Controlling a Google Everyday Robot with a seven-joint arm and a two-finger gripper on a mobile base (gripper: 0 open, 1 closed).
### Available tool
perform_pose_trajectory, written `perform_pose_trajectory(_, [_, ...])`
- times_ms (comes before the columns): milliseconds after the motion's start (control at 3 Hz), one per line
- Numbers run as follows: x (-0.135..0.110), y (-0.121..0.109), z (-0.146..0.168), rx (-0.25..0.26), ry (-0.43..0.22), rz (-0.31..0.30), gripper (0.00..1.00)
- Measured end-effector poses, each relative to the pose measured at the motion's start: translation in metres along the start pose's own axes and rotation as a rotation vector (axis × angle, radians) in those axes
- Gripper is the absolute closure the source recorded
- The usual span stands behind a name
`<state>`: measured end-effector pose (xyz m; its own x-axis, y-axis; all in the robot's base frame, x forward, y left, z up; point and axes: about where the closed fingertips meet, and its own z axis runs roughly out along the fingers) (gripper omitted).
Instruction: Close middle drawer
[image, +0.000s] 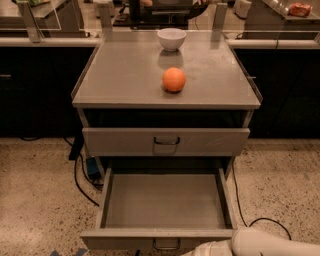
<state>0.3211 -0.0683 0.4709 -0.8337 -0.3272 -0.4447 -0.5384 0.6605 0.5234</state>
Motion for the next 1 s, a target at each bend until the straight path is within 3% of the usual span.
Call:
perform_pose_trajectory(333, [0.021, -0.030, 0.034, 0.056, 0.030, 0.075, 1.00])
perform_pose_trajectory(667, [0.011, -0.040, 0.053, 0.091, 0.027, 0.053, 1.00])
perform_pose_trajectory(1000, [0.010, -0.043, 0.056, 0.094, 0.026, 0.054, 1.00])
